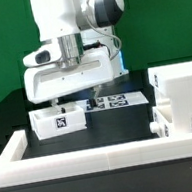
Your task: Assemble drawer
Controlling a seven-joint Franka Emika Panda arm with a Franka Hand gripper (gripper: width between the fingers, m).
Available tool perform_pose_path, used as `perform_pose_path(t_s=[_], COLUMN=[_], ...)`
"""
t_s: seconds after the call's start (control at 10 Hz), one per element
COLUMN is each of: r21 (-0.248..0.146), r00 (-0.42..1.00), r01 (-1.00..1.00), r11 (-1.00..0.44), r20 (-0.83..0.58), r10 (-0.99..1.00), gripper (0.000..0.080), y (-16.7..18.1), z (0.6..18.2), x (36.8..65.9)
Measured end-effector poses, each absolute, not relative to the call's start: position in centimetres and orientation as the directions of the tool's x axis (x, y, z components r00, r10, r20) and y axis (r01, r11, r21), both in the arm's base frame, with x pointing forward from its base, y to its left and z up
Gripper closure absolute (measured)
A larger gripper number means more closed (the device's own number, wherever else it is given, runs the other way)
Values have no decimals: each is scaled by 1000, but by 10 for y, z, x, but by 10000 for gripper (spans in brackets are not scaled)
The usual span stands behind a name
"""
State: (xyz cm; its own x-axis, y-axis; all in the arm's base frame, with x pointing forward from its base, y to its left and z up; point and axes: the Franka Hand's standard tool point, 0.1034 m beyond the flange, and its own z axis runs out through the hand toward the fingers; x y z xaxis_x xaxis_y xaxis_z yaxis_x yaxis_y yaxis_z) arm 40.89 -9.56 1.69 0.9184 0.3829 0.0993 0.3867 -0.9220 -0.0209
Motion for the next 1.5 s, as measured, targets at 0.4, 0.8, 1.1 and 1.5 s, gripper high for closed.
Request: perform_pose_path(t_s=[0.4,0.8,1.1,1.5], r21=[-26,-27,-27,-24], r00=[918,918,917,915], r01=[388,388,392,394], r11=[-921,-921,-920,-919], r20=[93,93,93,102], r10=[384,384,388,389], gripper=[278,552,758,758], y=[-99,-99,-97,-77], z=[4,4,4,11], x=[401,401,402,412])
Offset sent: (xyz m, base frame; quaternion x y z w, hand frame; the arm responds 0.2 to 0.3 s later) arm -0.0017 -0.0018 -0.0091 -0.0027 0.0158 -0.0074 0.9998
